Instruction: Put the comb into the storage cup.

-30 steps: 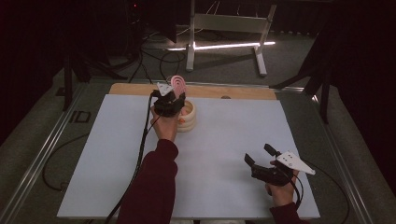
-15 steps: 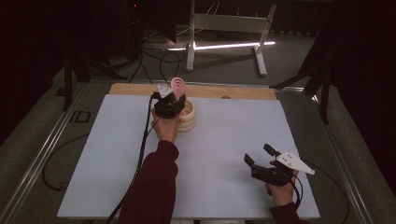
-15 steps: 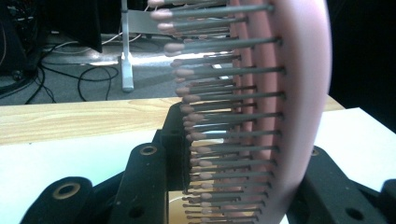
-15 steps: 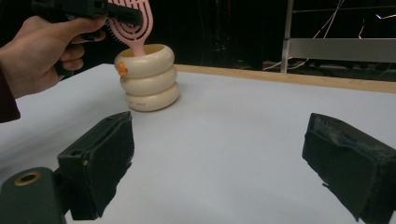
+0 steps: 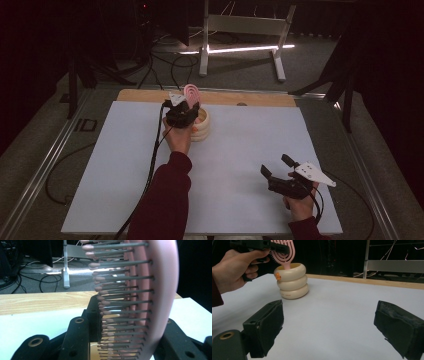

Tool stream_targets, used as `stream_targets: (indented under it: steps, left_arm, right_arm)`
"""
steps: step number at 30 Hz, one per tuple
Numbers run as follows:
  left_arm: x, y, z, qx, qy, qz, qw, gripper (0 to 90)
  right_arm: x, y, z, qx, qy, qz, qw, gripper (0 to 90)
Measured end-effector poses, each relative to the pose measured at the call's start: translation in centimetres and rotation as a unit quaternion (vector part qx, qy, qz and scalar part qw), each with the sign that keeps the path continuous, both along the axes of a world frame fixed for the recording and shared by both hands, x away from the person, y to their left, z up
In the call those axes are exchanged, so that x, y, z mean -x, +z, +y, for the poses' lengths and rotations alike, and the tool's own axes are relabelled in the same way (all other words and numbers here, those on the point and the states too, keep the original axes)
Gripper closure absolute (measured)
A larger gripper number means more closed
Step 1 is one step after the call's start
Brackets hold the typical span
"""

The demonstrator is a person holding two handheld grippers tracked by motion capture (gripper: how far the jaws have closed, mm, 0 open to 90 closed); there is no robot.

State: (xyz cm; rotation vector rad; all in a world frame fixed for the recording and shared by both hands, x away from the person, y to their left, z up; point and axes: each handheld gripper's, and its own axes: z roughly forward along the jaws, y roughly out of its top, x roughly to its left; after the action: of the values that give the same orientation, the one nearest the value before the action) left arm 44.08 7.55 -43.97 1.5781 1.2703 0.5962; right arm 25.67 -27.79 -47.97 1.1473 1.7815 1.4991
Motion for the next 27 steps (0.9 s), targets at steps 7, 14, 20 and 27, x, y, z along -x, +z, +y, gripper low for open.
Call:
stream_targets:
  steps: [7,14,20,27]
  left_arm:
    - [0.05,-0.17,0.13,0.004,0.002,0.001,1.0,64.0]
    - [0.14,-0.35,0.29,0.01,0.003,0.0,0.9999,64.0]
    - [0.2,-0.41,0.54,0.013,0.001,0.002,0.9999,64.0]
    - [0.2,-0.45,0.71,0.017,-0.002,0.004,0.9998,63.6]
  right_arm:
    - [0.0,0.0,0.03,0.0,0.0,0.0,1.0,8.9]
    - [0.01,-0.04,0.15,-0.001,0.002,0.001,1.0,8.9]
    - [0.02,-0.03,0.15,0.0,0.002,0.0,1.0,8.9]
    - [0.01,-0.04,0.15,-0.001,0.002,0.001,1.0,8.9]
